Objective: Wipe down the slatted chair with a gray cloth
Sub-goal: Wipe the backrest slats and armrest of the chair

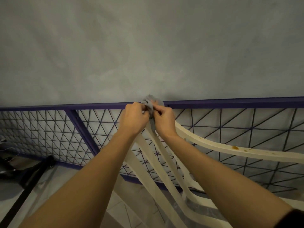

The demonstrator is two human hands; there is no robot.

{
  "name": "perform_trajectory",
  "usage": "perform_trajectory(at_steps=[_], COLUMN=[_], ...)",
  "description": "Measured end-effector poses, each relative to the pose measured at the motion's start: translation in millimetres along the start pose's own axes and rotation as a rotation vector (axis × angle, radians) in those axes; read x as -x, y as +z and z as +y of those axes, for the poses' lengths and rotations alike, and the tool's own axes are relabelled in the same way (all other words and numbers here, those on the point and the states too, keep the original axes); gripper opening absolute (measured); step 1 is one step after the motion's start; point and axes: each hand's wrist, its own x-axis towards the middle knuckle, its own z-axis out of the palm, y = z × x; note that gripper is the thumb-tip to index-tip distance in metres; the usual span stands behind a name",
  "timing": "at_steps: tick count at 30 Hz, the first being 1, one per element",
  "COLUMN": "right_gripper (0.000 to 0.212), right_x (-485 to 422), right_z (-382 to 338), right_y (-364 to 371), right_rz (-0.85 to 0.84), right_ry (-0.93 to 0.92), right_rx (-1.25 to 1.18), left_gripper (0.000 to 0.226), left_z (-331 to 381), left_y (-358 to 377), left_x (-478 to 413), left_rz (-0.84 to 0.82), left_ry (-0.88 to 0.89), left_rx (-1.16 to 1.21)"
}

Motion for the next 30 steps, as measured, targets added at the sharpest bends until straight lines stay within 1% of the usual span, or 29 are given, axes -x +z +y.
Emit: perform_trajectory(at_steps=[4, 5, 7, 10, 13, 17, 19, 21, 25, 28, 30], right_gripper=[0.033, 0.033, 0.033, 0.035, 0.035, 0.040, 0.040, 0.039, 0.039, 0.039, 0.041], right_x=[-31, -38, -50, -55, -40, 1, 15, 11, -21, -40, -45], right_z=[-5, -5, -2, 1, 1, -2, -3, 0, 4, -3, -5], right_y=[-2, -2, -1, 4, 3, 1, 1, 0, -2, -2, -2], right_rz=[-0.090, -0.117, -0.142, -0.114, -0.093, -0.130, -0.113, -0.100, -0.140, -0.157, -0.150], right_ry=[-0.123, -0.130, -0.089, -0.027, -0.044, -0.060, -0.106, -0.120, -0.160, -0.108, -0.052], right_rx=[0.250, 0.301, 0.354, 0.363, 0.353, 0.150, 0.132, 0.165, 0.355, 0.437, 0.448], left_gripper=[0.022, 0.022, 0.024, 0.026, 0.025, 0.019, 0.017, 0.018, 0.023, 0.025, 0.026], left_z=[-1, 0, 0, -2, -3, -3, -2, -1, -2, -2, -2], left_y=[2, 2, 3, 4, 4, 5, 4, 3, 6, 8, 8], left_x=[0, 0, -1, -2, -2, -3, -3, -2, -2, -4, -4], left_rz=[0.012, 0.012, 0.015, 0.023, 0.028, 0.012, 0.005, 0.003, 0.019, 0.021, 0.003], left_ry=[0.015, 0.017, 0.020, 0.024, 0.031, 0.032, 0.035, 0.041, 0.048, 0.057, 0.086], left_rx=[0.008, 0.002, -0.008, -0.003, 0.004, -0.001, -0.013, -0.029, -0.046, -0.067, -0.095])
